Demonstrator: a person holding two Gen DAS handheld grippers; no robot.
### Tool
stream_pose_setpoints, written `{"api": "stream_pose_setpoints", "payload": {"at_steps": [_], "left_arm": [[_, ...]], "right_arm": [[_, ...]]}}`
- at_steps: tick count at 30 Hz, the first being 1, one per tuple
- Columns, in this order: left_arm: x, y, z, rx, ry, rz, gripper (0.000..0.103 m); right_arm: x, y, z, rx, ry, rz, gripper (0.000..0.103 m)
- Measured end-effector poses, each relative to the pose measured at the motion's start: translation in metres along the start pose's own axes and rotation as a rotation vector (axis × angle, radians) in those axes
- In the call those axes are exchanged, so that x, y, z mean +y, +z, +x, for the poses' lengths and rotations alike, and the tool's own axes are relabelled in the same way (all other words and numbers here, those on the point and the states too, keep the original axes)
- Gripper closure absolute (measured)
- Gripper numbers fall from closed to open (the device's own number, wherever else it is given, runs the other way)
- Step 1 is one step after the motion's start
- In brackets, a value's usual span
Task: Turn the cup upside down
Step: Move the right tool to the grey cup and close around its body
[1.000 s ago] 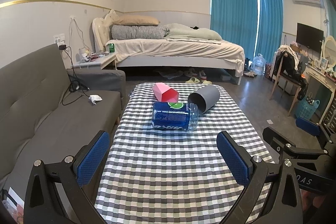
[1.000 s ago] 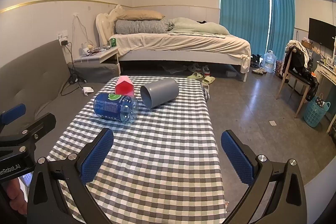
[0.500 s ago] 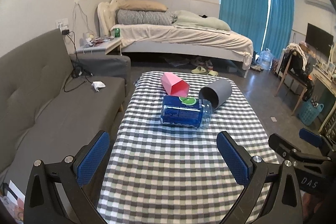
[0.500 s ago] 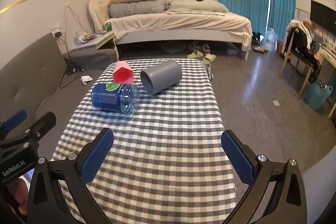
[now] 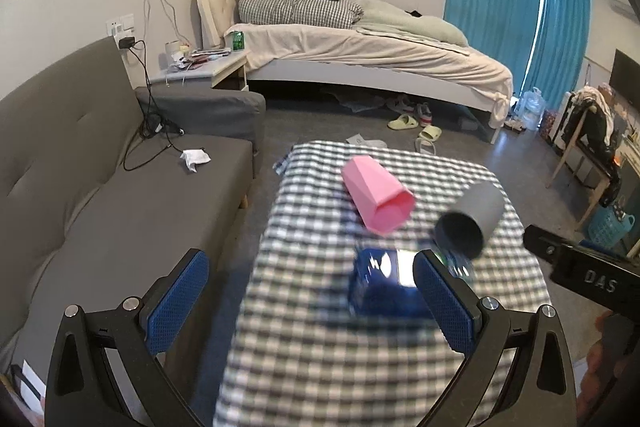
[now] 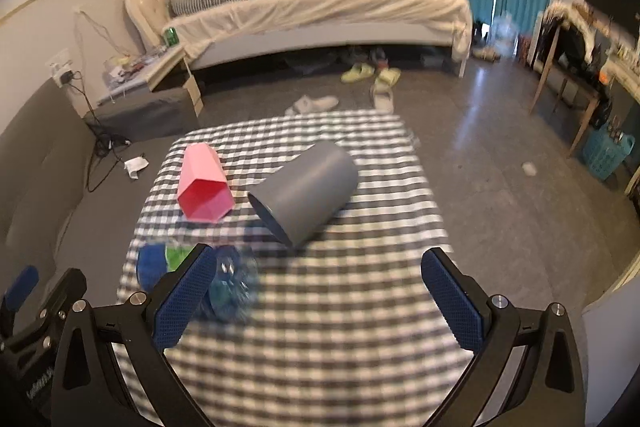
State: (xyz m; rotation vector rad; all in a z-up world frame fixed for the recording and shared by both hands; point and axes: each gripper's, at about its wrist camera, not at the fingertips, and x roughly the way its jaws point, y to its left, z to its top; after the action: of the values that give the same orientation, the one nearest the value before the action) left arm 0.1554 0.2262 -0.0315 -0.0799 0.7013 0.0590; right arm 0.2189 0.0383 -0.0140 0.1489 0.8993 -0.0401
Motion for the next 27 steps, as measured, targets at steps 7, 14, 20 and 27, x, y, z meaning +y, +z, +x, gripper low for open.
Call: {"api": "stream_pose_setpoints", "payload": {"at_steps": [7, 14, 20, 27], "left_arm": [[0.006, 0.027, 0.056, 0.037, 0.025, 0.004, 0.000], [0.004, 0.024, 0.080, 0.073, 0.005, -0.013, 0.000], [-0.002, 0.014, 0.082, 0.105, -0.003, -0.002, 0.000], [-0.007, 0.011, 0.059, 0.087, -0.007, -0.004, 0.000]], "right_arm": [[0.018, 0.035, 0.068, 0.072, -0.039, 0.059, 0.000], [0.016, 0.044, 0.113, 0.128, -0.068, 0.137, 0.000], [0.004, 0.039, 0.120, 0.150, -0.036, 0.169, 0.012], [-0.013, 0.028, 0.097, 0.170, 0.061, 0.134, 0.032]]}}
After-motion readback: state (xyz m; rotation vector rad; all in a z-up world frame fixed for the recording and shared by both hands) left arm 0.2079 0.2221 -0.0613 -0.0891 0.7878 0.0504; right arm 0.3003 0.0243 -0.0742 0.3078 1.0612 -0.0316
